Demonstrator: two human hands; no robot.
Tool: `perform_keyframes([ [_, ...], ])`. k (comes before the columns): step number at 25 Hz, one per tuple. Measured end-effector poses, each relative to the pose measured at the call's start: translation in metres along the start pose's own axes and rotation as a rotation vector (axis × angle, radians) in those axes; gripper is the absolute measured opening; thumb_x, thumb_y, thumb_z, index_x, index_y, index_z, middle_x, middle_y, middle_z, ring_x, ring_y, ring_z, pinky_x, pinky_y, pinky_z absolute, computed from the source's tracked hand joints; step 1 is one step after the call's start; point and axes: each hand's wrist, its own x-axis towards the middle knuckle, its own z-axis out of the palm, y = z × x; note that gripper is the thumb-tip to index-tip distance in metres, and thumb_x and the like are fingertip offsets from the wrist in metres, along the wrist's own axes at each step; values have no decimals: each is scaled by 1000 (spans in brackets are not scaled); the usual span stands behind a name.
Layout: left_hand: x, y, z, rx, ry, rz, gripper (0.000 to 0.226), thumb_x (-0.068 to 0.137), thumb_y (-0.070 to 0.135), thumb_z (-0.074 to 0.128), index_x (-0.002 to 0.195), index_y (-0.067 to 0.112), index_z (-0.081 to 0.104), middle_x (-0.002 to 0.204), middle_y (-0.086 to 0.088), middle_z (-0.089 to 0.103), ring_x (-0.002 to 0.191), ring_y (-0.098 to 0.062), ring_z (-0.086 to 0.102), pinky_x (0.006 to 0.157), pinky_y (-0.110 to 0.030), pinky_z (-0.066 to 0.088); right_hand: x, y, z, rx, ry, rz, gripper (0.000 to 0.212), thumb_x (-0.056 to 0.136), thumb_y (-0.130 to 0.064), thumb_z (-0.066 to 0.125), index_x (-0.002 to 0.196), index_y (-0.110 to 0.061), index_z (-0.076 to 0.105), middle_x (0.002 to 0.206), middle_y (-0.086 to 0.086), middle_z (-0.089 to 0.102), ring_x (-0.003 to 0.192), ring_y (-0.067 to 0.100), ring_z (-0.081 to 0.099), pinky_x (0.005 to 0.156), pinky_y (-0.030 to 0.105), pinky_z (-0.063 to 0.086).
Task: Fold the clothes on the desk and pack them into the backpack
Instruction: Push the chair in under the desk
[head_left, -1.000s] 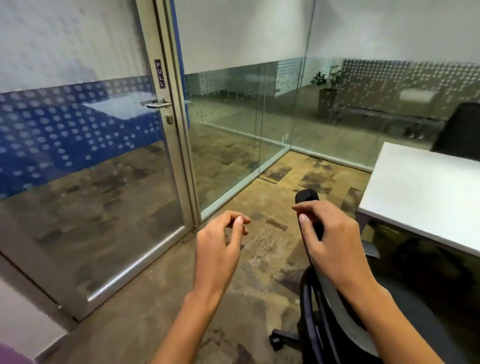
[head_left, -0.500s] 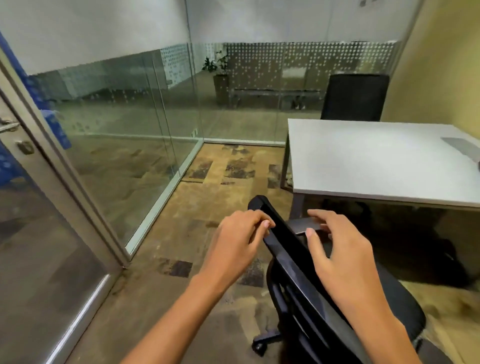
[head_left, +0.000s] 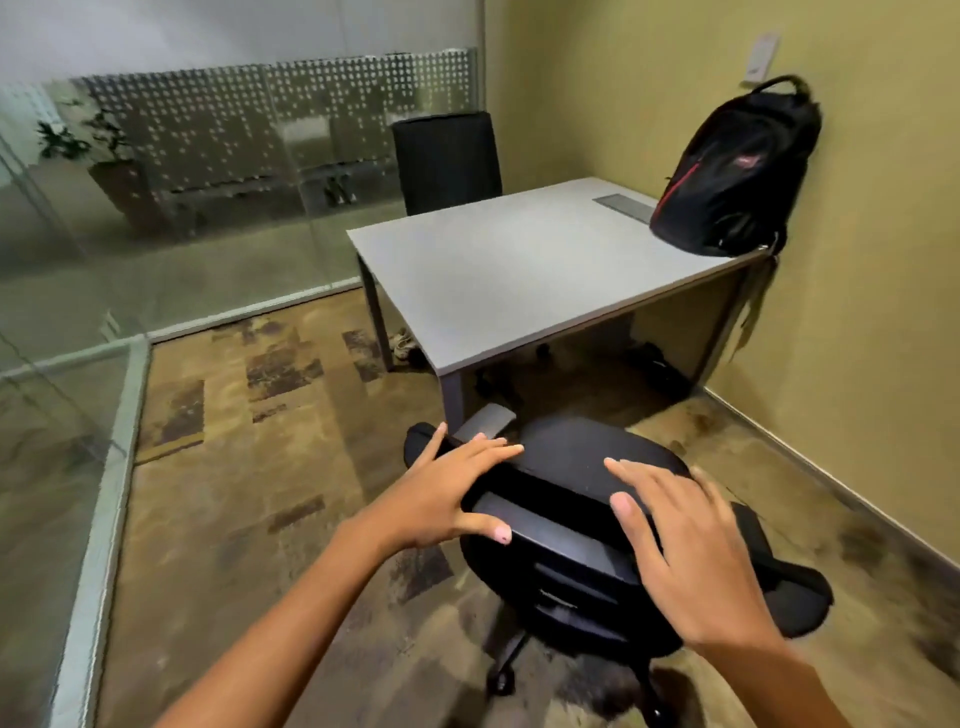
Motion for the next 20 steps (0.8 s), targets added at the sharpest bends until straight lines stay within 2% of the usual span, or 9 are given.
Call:
perform_keyframes([
  [4,10,-25,-14,124,-123,158,85,78,76,38,150,38,17,158,14,19,145,-1,10,118,-40,-7,-10,-8,25,-202,-130,211,70,89,-73,-2,149,-46,24,151,-17,36,139,11,33,114,38,27],
  [6,16,-30,-17,195,-127,206,86,76,81,32,150,38,21,156,15,25,144,-3,17,118,-38,1,-11,-12,28,-325,-174,263,74,83,-75,-10,148,-51,18,147,-18,42,133,16,43,106,38,34],
  [8,18,-34,-13,263,-66,255,84,76,85,28,147,39,28,150,15,37,138,-5,31,115,-36,16,-11,-17,28,-391,-165,282,81,79,-76,-15,144,-53,27,126,-16,59,115,16,55,93,37,39],
  [11,16,-37,-8,290,23,300,81,76,88,25,139,40,40,135,17,52,122,-8,50,98,-31,33,-16,-20,31,-405,-88,281,85,80,-78,-14,133,-50,45,103,-13,66,99,17,61,82,36,41],
  [16,10,-40,-3,279,70,359,81,76,89,20,134,40,47,128,19,57,113,-7,55,92,-29,36,-28,-22,41,-395,-2,286,82,85,-79,-6,116,-43,60,88,-10,64,84,17,63,73,34,40],
  [20,2,-41,2,265,117,390,77,77,89,24,130,40,50,125,19,59,112,-7,57,92,-29,38,-37,-28,43,-404,40,260,79,88,-79,6,109,-35,67,80,-5,62,72,21,62,64,30,36],
])
